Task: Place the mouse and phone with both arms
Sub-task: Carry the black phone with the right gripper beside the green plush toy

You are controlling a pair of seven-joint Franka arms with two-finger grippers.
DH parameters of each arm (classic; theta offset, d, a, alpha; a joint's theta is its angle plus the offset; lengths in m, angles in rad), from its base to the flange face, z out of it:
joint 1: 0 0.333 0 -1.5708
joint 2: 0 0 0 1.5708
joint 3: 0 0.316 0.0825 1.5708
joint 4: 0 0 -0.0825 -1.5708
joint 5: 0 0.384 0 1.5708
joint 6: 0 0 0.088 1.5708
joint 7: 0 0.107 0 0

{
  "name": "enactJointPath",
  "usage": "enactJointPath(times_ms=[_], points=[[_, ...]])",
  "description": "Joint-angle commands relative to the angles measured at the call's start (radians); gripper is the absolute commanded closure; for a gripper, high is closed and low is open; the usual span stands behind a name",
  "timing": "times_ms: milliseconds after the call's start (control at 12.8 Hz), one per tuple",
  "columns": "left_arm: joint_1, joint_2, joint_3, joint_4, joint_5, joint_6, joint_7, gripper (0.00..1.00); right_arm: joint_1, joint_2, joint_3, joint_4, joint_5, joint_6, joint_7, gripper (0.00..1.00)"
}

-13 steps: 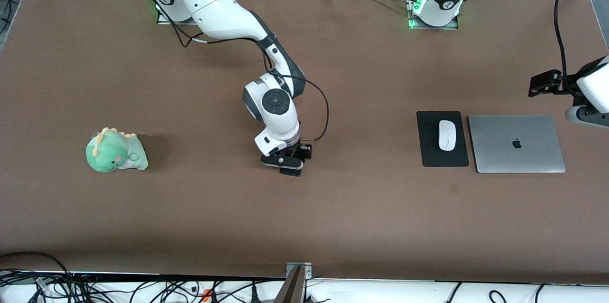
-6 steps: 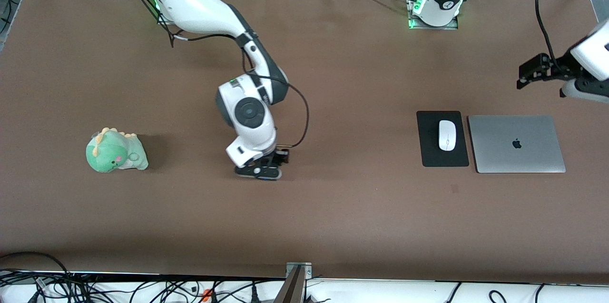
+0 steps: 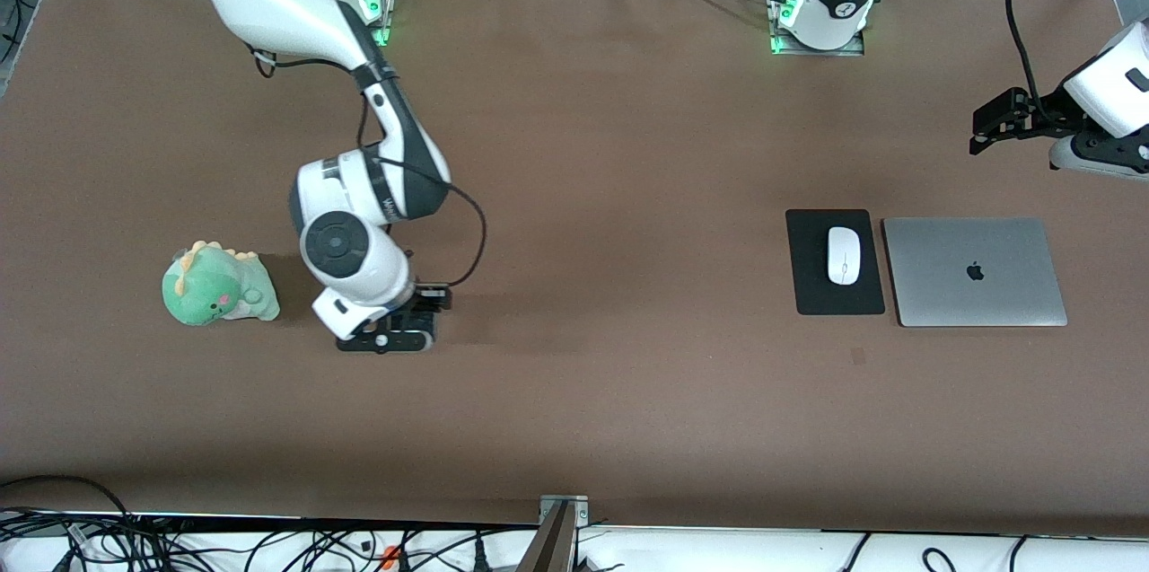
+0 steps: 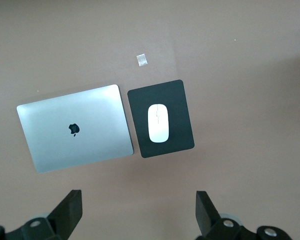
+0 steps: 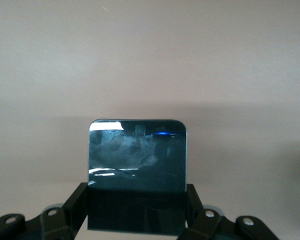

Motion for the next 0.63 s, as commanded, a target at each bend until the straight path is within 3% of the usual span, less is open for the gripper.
enactJointPath(times_ms=[0,235,549], points=[[-0.015,0.007,0.007,0.014,0.025,0.008,-0.008,0.00,-0.069,-0.106,0.017,-0.158,0.035,0.015,-0.132,0.39],[-0.011,0.029,0.009,0.041,0.026,0.008,-0.008,0.00,-0.128,-0.149,0.016,-0.242,0.075,0.024,-0.250,0.38],[-0.006,0.046,0.010,0.064,0.028,0.005,-0.008,0.00,-0.148,-0.156,0.016,-0.394,0.075,0.232,-0.255,0.37]])
